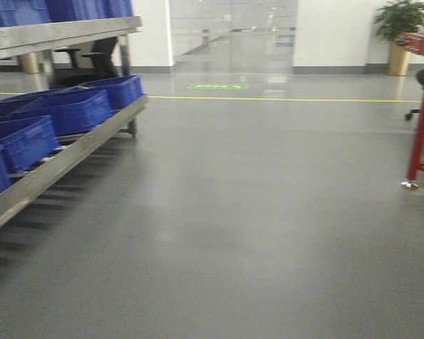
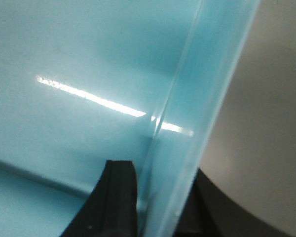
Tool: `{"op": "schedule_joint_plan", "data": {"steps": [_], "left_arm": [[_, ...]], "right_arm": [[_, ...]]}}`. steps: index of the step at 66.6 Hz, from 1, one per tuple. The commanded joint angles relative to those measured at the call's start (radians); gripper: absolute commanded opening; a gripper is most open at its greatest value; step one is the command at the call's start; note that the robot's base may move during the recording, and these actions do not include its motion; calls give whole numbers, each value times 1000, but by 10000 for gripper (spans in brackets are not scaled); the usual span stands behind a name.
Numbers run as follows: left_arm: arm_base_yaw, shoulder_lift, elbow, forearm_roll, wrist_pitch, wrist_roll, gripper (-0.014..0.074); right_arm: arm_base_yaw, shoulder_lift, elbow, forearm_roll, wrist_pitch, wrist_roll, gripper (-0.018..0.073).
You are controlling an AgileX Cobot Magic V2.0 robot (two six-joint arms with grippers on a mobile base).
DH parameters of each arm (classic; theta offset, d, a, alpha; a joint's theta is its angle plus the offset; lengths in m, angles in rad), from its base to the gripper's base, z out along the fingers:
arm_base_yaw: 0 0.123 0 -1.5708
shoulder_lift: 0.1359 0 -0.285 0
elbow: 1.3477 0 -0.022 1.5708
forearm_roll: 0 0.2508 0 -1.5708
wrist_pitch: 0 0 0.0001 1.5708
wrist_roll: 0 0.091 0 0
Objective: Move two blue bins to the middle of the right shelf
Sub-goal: 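Hold the light-blue bin with both grippers while the base drives across the aisle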
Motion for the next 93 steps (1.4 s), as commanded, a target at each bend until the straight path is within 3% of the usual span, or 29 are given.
{"op": "schedule_joint_plan", "data": {"steps": [1,93], "left_arm": [[-10,-20,-16,-88,-120,-12,-111],[-10,-20,-16,-88,-120,-12,-111]], "right_arm": [[7,-13,-11,56,-69,-34,-154],[7,-13,-11,56,-69,-34,-154]]}}
